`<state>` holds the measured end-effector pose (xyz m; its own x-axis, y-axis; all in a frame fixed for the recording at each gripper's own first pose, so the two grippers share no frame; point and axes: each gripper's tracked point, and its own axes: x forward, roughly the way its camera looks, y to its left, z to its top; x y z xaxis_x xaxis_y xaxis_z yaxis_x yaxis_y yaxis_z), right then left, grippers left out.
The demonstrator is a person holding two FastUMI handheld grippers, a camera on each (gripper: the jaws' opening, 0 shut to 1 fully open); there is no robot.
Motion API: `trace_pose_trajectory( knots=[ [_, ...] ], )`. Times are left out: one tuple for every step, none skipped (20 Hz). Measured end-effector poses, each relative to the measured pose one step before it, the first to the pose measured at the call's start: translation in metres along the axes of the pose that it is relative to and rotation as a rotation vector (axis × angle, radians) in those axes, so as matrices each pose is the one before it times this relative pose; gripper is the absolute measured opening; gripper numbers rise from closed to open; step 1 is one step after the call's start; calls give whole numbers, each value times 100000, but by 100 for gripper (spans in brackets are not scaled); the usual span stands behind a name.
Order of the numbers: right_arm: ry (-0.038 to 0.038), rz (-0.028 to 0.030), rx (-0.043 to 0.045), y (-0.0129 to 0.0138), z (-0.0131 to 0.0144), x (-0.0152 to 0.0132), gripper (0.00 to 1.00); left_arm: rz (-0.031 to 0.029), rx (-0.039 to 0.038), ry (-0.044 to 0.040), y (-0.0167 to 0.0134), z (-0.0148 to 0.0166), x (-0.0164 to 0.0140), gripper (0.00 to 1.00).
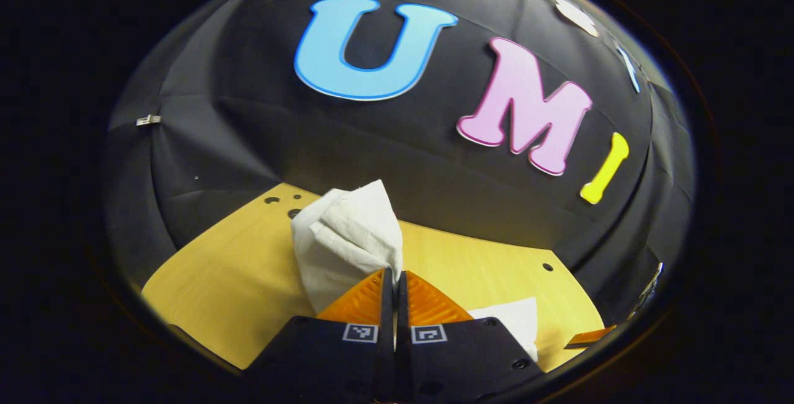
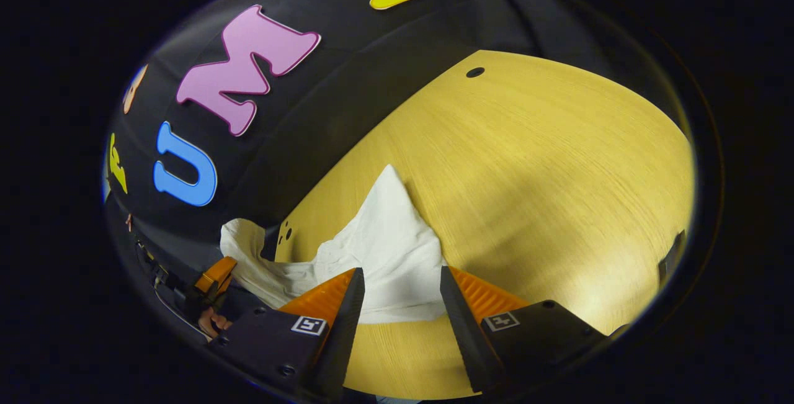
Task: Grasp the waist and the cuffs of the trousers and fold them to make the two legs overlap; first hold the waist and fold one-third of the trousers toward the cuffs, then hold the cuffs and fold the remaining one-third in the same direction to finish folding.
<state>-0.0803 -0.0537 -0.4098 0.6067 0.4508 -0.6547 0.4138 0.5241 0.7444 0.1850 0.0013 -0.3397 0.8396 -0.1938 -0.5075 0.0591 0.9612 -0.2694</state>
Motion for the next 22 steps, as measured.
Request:
trace_pose_trajectory(
  knots=[
    [-301,-540,984,-622,292,-230,76,-2241,1190,521,-1506,-571,-140,5],
    [-329,-399,1248,-636,177,-396,76,-2485,1000,1020,-1537,-633,96,5],
    [-209,-463,1220,-576,146,-194,76,-2067,1063,1359,-1465,-706,168,5],
    [-8,-366,941,-669,100,-236,76,-1767,1582,1368,-1047,-1014,118,5],
    [236,-410,761,-463,40,-113,76,-1695,1651,1481,-1412,-747,295,5],
    [-115,-291,726,-528,40,-218,76,-1721,1620,1579,-1324,-849,549,5],
    [-87,-286,696,-417,98,-135,76,-2203,1683,1967,-1602,-1032,614,5],
    [-221,-145,652,-366,133,-233,76,-1689,1268,1991,-1132,-883,354,5],
    [-282,-177,573,-308,210,-138,76,-1279,899,1847,-831,-969,274,6],
    [-310,-129,560,-249,181,-293,76,-1114,760,1479,-852,-772,229,5],
    [91,-777,149,-388,221,-83,76,-538,1035,1184,-773,-795,255,5],
    [336,-991,99,-501,34,-141,76,-823,1190,553,-779,-540,116,5],
    [467,-872,342,-444,93,-71,76,-750,1383,377,-814,-461,88,5],
    [208,-610,513,-363,80,-59,76,-988,1403,640,-763,-582,79,5],
    [166,-569,343,-330,77,-54,76,-1037,1202,1369,-669,-916,-36,5],
    [122,-531,263,-268,41,-64,76,-967,272,1548,-685,-1090,16,5],
    [765,-861,-35,-338,-149,98,76,-1010,20,1840,-478,-1148,148,5],
    [1133,-1449,-302,-376,-235,101,76,24,780,2399,-227,-1161,159,5],
    [1279,-987,-100,-207,-90,207,76,381,1185,2427,-274,-1180,74,5],
    [751,81,529,18,-70,40,76,352,985,2634,-105,-887,312,5],
    [466,-111,517,75,11,28,76,-268,534,3229,-209,-1319,210,5],
    [262,-61,191,87,-83,-13,76,-880,320,3121,-271,-1160,117,7]
  ],
)
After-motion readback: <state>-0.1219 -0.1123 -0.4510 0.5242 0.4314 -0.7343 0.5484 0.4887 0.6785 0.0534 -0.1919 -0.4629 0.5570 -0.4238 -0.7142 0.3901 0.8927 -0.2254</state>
